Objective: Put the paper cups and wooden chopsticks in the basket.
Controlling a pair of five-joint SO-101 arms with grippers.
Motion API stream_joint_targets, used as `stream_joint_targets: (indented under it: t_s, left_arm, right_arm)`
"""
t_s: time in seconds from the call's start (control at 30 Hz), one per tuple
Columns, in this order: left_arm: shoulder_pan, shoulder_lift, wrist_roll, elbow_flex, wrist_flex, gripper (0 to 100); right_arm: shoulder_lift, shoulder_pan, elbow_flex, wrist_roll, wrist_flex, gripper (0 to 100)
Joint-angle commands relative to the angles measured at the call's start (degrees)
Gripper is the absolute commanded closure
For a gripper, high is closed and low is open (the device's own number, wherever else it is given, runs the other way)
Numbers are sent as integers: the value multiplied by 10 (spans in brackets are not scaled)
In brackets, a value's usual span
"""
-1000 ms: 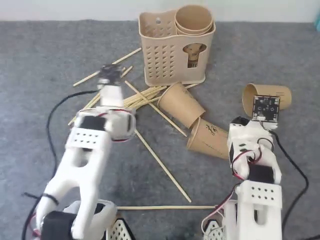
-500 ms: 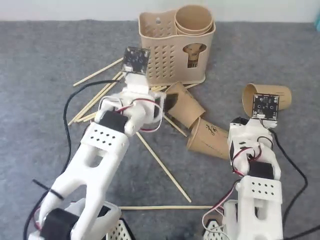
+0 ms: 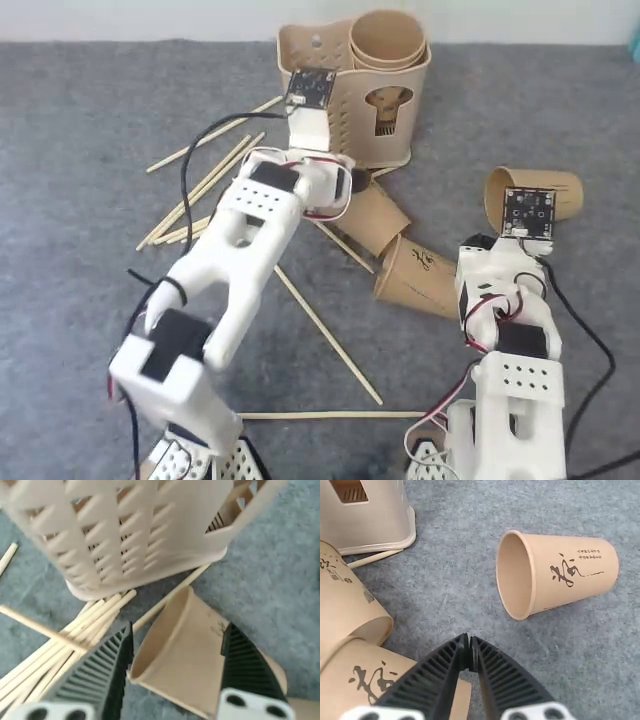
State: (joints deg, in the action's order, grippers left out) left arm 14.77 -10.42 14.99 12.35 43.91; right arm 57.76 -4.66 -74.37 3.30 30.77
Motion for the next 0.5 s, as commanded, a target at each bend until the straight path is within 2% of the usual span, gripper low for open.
stream_joint_targets:
  t_s: [0.0, 0.27, 0.47]
  left_arm:
    - [4, -22, 7, -50, 1, 728]
    - [14, -44, 7, -55, 10, 731]
    - [76, -40, 4, -53, 79, 849]
  right_arm:
    - [-5, -1, 11, 8, -13, 986]
    - [-4, -1, 11, 8, -13, 986]
    - [-4, -1, 11, 9, -13, 986]
